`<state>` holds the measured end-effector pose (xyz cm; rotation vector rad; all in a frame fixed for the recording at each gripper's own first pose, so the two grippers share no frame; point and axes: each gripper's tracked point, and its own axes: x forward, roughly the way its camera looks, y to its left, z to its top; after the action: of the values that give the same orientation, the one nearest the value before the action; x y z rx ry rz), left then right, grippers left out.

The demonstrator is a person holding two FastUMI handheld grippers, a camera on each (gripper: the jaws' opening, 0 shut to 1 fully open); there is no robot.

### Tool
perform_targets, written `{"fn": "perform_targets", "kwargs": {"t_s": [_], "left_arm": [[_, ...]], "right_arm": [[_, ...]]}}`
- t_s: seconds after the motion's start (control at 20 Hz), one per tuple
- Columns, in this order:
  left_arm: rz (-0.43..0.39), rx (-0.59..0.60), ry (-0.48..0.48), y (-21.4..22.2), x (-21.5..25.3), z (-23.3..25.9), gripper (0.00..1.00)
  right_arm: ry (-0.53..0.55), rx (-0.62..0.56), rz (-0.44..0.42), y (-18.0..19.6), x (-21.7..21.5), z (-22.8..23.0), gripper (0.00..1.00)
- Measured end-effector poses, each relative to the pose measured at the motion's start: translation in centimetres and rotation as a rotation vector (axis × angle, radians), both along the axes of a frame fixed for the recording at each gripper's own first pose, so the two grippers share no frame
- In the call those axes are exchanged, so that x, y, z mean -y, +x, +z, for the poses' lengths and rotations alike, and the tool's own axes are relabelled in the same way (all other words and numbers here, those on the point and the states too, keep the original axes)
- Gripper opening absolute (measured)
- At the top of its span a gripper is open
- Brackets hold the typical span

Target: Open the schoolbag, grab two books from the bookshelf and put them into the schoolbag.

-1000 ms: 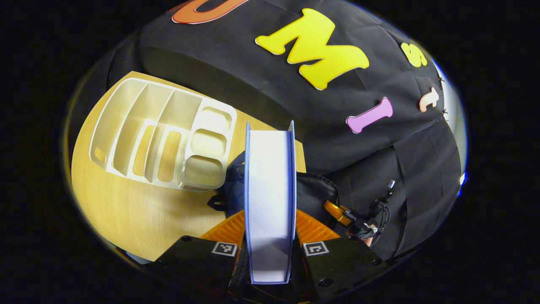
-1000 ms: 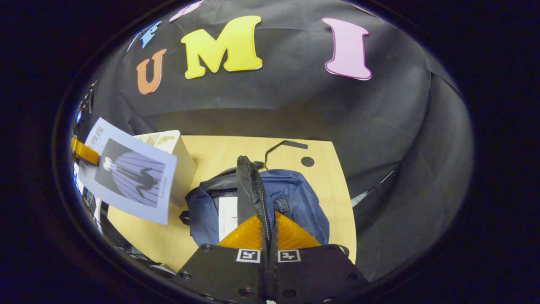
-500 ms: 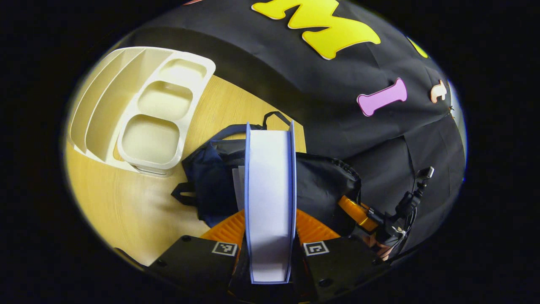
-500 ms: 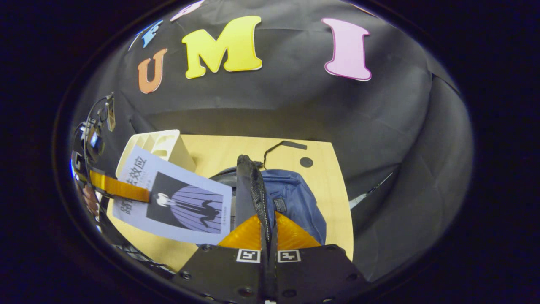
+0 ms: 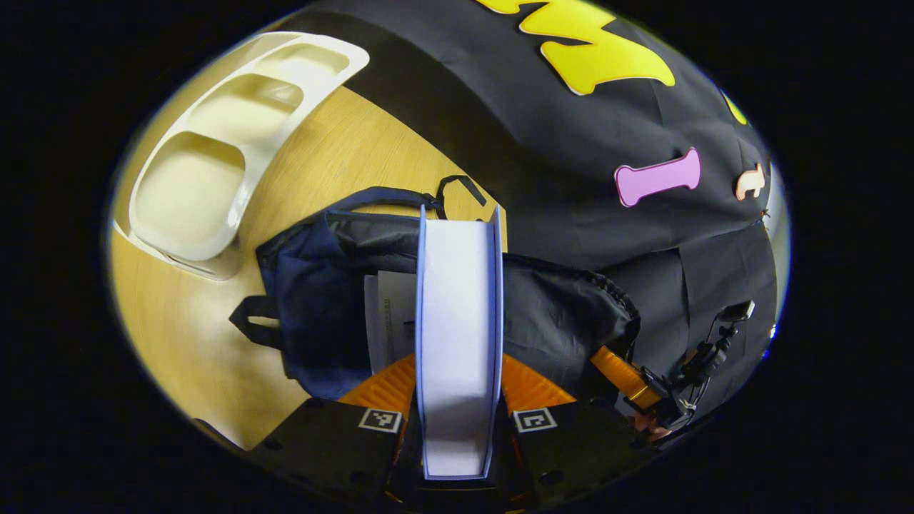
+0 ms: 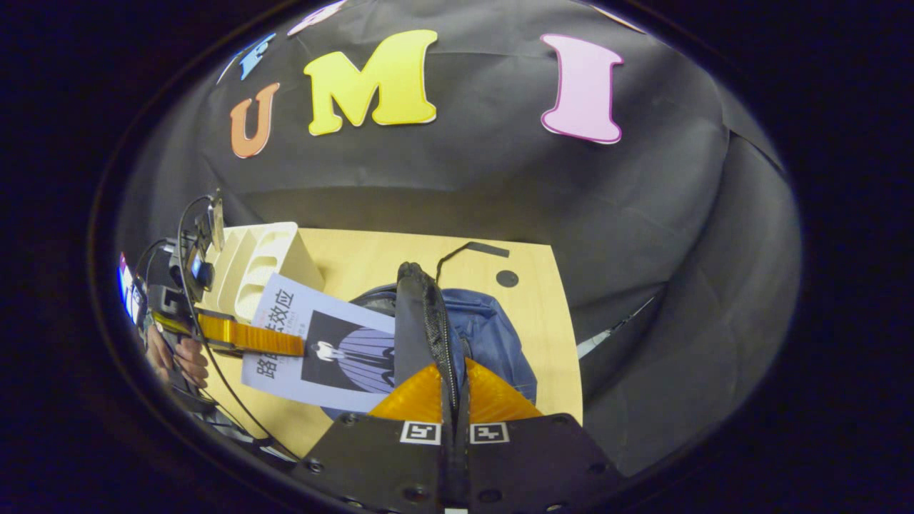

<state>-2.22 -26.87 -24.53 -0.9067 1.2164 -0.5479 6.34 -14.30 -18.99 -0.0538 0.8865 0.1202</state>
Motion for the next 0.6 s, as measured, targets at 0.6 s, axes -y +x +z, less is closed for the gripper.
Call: {"fn": "perform_targets", "kwargs": {"t_s": [0.6], "left_arm": [[0.06, -0.065, -0.196, 2.0, 6.2, -3.5, 0.42]], "right_arm": [[-0.056, 0.012, 0.034, 0.9, -0.6, 1.7, 0.0]]}}
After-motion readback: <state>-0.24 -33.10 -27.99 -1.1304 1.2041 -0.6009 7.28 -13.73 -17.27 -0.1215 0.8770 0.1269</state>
